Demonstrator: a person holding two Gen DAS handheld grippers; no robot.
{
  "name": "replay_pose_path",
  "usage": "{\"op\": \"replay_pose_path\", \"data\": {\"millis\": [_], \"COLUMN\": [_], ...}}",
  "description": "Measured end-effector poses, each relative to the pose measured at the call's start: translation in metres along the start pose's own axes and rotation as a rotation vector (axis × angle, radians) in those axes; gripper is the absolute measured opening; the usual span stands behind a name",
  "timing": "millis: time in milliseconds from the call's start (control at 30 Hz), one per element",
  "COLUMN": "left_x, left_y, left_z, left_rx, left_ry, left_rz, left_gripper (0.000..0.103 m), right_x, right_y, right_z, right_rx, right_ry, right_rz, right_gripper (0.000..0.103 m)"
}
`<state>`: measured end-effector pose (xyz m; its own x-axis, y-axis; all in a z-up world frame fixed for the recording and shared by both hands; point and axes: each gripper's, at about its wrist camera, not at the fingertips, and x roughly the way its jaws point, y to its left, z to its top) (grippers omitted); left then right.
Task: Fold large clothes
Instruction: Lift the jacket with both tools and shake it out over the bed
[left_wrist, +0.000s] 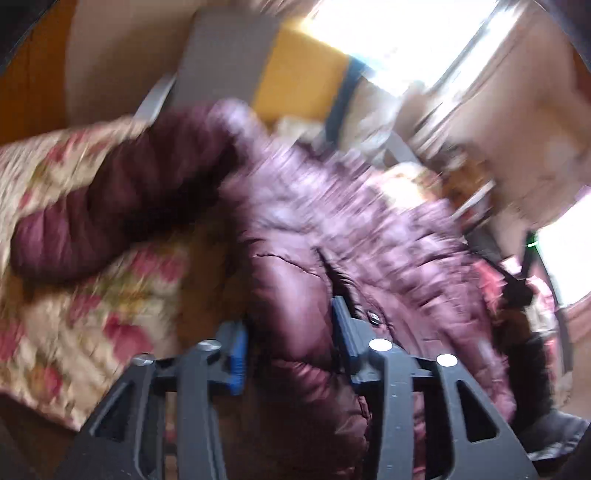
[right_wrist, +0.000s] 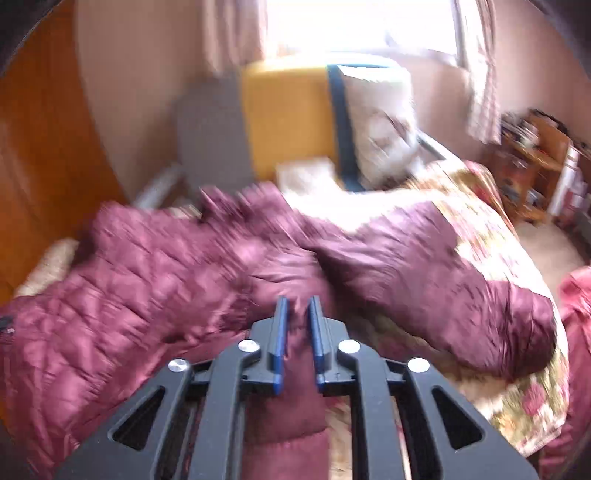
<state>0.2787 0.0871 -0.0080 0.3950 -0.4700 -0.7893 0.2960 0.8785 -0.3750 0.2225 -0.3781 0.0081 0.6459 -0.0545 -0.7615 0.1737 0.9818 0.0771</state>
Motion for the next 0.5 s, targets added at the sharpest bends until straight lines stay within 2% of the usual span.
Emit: {"op": "replay_pose_path", "data": {"millis": [100,133,167,200,233,300,333,367,400,433,500], "left_x": [0.033,0.038,0.038,0.038,0.035,0.028,0.023,0.02,0.02,0.022,0.031], "left_y": [0.024,0.029,0.031,0.034,0.036,0.045,0.048,0.051,0.051,0.051,0.045], "left_z": [-0.027,-0.038,-0.046,-0.056,-0.064,-0.071,-0.073,-0.076,-0.076,-0.078,-0.08], "left_rx": [-0.057,-0.063,-0.062,-0.056,-0.049,-0.053,-0.065,-0.077,-0.077,-0.072,-0.059], "left_ry": [0.096,0.107,0.109,0.101,0.075,0.02,-0.004,-0.032,-0.042,-0.033,0.006], "left_rz": [0.049,0.049,0.051,0.06,0.056,0.046,0.046,0.048,0.045,0.029,-0.043], "left_gripper": [0.047,0.047,0.047,0.047,0.047,0.052,0.063,0.071,0.071,0.071,0.067], "right_x": [0.024,0.027,0.028,0.028,0.026,0.015,0.01,0.006,0.002,-0.001,-0.008], "right_y": [-0.022,-0.03,-0.039,-0.049,-0.058,-0.072,-0.081,-0.084,-0.089,-0.088,-0.09], "right_z": [-0.025,-0.033,-0.041,-0.048,-0.056,-0.073,-0.08,-0.087,-0.093,-0.098,-0.106], "right_rx": [0.073,0.091,0.133,0.185,0.226,0.287,0.342,0.398,0.431,0.45,0.499], "right_ry": [0.078,0.097,0.114,0.12,0.109,0.066,0.069,0.07,0.066,0.064,0.071], "right_rz": [0.01,0.027,0.08,0.153,0.179,0.209,0.257,0.301,0.339,0.376,0.473], "right_gripper": [0.0,0.003,0.005,0.019,0.049,0.069,0.077,0.078,0.079,0.087,0.093]}}
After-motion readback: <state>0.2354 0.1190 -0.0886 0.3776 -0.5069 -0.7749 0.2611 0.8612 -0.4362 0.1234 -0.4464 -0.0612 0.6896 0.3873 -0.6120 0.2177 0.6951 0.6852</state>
